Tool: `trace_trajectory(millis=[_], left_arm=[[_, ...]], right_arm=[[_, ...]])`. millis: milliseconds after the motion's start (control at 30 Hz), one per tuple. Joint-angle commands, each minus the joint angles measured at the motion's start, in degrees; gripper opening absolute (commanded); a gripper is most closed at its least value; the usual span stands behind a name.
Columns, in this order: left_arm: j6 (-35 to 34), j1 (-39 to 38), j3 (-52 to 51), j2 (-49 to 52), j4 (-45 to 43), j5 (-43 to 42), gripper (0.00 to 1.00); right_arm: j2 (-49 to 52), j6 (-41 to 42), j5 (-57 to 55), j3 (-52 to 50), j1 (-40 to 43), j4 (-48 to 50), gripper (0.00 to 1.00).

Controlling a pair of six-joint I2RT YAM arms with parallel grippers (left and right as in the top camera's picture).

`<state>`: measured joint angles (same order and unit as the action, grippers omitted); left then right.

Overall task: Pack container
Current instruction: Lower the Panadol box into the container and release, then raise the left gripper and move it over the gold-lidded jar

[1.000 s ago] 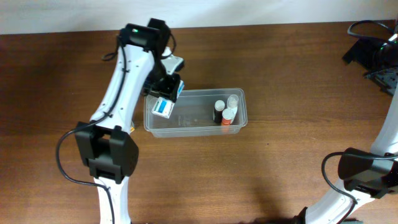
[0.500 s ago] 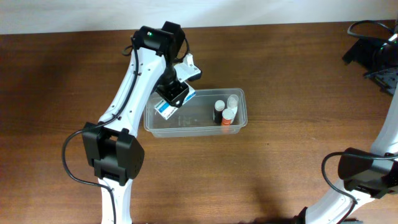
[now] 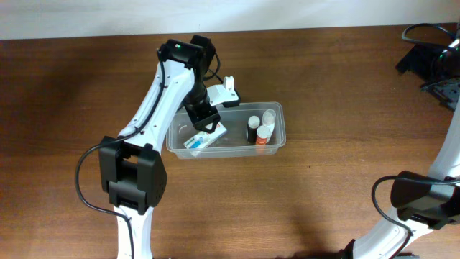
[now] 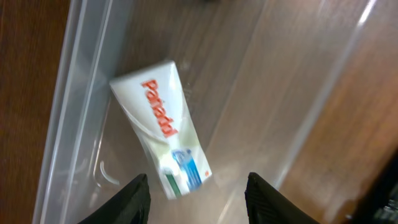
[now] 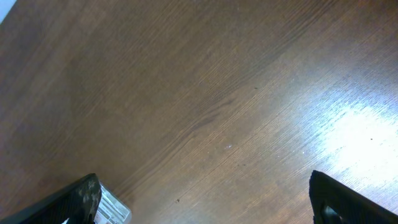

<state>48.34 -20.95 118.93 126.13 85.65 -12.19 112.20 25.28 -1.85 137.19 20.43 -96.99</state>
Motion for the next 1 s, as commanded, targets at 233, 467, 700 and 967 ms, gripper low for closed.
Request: trace_trajectory(millis=[233, 467, 700, 967], left_arm=[[2.54, 0.09, -1.33, 0.44, -3.41, -0.07, 0.49], [-1.53, 0.09, 2.43, -0.07, -2.6, -1.18, 0.5], [-10.86, 0.68, 13.35, -2.47, 3.91, -1.55, 0.51], [-26.34, 7.67, 16.98, -7.91, 9.81, -1.57, 0.99]], right_arm=[[-1.27, 0.02, 0.11, -0.15, -0.2, -0.33, 0.98], [-1.27, 0.02, 0.11, -0.15, -0.2, -0.33, 0.98], [-1.27, 0.02, 0.11, -0.15, -0.2, -0.33, 0.98], [-1.27, 0.02, 0.11, -0.15, -0.2, -0.33, 0.98]])
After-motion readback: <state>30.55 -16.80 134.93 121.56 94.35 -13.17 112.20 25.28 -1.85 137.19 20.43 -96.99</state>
